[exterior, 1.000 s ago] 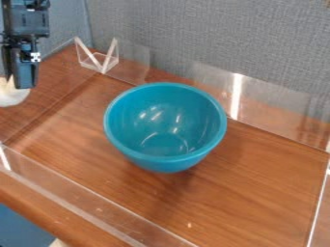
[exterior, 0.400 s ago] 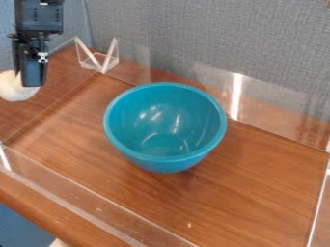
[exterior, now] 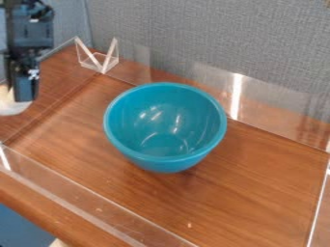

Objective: Remove the mushroom from inside the blue bowl and put it on the table

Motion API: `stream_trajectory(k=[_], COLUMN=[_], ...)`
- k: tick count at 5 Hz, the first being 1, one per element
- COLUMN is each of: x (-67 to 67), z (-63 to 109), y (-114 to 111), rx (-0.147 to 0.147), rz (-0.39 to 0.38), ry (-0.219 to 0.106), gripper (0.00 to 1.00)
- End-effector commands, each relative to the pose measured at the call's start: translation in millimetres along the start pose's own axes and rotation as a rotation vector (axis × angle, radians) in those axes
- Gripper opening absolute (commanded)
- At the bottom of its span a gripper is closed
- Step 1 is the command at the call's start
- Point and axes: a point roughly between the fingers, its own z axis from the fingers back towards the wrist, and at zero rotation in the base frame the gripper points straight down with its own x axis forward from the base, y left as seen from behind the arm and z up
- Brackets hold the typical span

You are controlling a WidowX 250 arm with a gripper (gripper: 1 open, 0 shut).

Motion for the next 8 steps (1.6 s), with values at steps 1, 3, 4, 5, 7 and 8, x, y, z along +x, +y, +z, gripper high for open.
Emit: stream_trajectory(k=[1, 3, 4, 5, 7, 8], x=[-2.7, -0.6, 2.1, 3.6, 16.6, 7.9], z=[16.8, 28.8, 33.5, 40.4, 47.6, 43.1], y=[1, -5, -8, -13, -3, 4], rx=[0.033, 0.020, 0.010, 0.003, -0.009, 0.002], rz=[0.002, 0.031, 0.064, 0.097, 0.141, 0.096], ry=[-0.027, -0.031, -0.033, -0.032, -0.019, -0.003], gripper=[0.00, 0.00, 0.00, 0.00, 0.00, 0.00])
